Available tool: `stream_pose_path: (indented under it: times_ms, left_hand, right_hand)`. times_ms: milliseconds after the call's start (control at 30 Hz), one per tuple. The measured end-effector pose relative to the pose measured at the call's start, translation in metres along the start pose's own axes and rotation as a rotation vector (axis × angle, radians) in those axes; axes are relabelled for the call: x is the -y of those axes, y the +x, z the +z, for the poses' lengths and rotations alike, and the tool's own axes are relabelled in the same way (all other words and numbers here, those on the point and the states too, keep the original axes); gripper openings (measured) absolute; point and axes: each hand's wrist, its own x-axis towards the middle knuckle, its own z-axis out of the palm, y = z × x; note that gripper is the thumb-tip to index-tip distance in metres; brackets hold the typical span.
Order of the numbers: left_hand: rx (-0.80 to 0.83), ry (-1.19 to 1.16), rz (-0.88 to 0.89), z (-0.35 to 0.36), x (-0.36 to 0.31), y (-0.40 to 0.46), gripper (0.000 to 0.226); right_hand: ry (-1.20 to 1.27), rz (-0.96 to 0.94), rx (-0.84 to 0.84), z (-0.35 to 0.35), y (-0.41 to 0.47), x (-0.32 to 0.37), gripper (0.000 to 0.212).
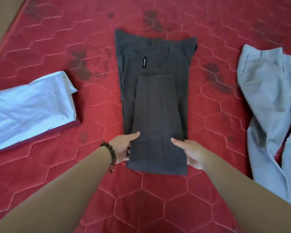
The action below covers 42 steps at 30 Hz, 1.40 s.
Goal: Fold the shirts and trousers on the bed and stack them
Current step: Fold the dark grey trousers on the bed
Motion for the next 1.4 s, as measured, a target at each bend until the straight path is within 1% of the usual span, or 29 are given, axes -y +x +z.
stream_pose_path:
  times_ms: [67,133,200,233,300,367,433,500,533,567,633,700,767,900,1000,1033,1067,1167,1300,1367,1400]
  left_hand:
    - [0.014,-0.026,0.012,0.002,0.009,0.001,0.029]
    - [-0.05,0.034,0.022,0.006,0.02,0.001,0.022]
    - [-0.134,0.149,0.024,0.01,0.029,-0.001,0.022]
    - [-0.143,0.18,0.024,0.01,0.031,-0.002,0.024]
    - [-0.093,0.129,0.001,0.006,0.033,0.0,0.027]
    - [0.002,0.092,-0.019,0.0,0.033,-0.001,0.024]
    - [0.036,0.167,-0.053,-0.003,0.036,-0.002,0.024]
    - [0.045,0.266,-0.109,-0.003,0.038,-0.003,0.031]
    - [0.056,0.274,-0.121,-0.001,0.037,-0.005,0.035]
    - [0.066,0.246,-0.114,0.0,0.035,-0.007,0.039]
    - [0.067,0.083,-0.039,0.004,0.027,-0.009,0.044]
    - [0.109,-0.141,0.044,0.012,0.017,-0.013,0.033]
    - [0.13,-0.258,0.057,0.018,0.014,-0.017,0.03]
    - [0.175,-0.112,-0.018,0.016,0.03,-0.03,0.038]
    - [0.218,-0.042,-0.035,0.007,0.055,-0.043,0.056]
    - [0.227,-0.041,-0.014,0.005,0.064,-0.046,0.059]
    - [0.24,-0.029,0.021,0.004,0.072,-0.05,0.058]
    - [0.277,0.08,0.187,0.007,0.082,-0.065,0.037]
    - [0.292,0.212,0.345,0.01,0.086,-0.079,0.035]
    - [0.273,0.236,0.391,0.013,0.086,-0.089,0.034]
    - [0.265,0.23,0.409,0.014,0.087,-0.093,0.038]
  right_hand:
    - [-0.022,-0.041,-0.111,0.006,0.001,-0.013,0.033]
    - [-0.102,-0.025,-0.205,0.008,0.003,-0.027,0.029]
    - [-0.184,0.033,-0.225,0.007,0.002,-0.038,0.028]
    - [-0.194,0.057,-0.206,0.004,0.002,-0.039,0.032]
    - [-0.175,0.084,-0.13,-0.002,0.001,-0.037,0.04]
    - [-0.116,0.095,-0.069,-0.003,-0.001,-0.034,0.035]
    - [-0.106,0.124,-0.058,-0.005,-0.002,-0.038,0.034]
    - [-0.137,0.161,-0.05,-0.004,-0.005,-0.043,0.043]
    - [-0.131,0.16,-0.038,-0.003,-0.007,-0.044,0.044]
    - [-0.113,0.147,-0.031,-0.002,-0.01,-0.041,0.043]
    - [-0.022,0.071,-0.025,-0.001,-0.012,-0.03,0.036]
    - [0.092,-0.019,-0.032,0.001,-0.013,-0.014,0.029]
    - [0.14,-0.052,-0.065,0.001,-0.012,-0.005,0.029]
    - [0.073,0.011,0.003,0.002,-0.026,-0.019,0.034]
    - [0.031,0.038,0.065,0.002,-0.046,-0.047,0.035]
    - [0.039,0.029,0.084,0.002,-0.052,-0.056,0.035]
    - [0.053,0.01,0.105,0.003,-0.058,-0.063,0.035]
    - [0.075,-0.061,0.159,0.007,-0.075,-0.074,0.037]
    - [0.046,-0.157,0.147,0.006,-0.092,-0.076,0.036]
    - [0.03,-0.207,0.141,0.002,-0.1,-0.078,0.034]
    - [0.033,-0.227,0.151,0.0,-0.104,-0.08,0.034]
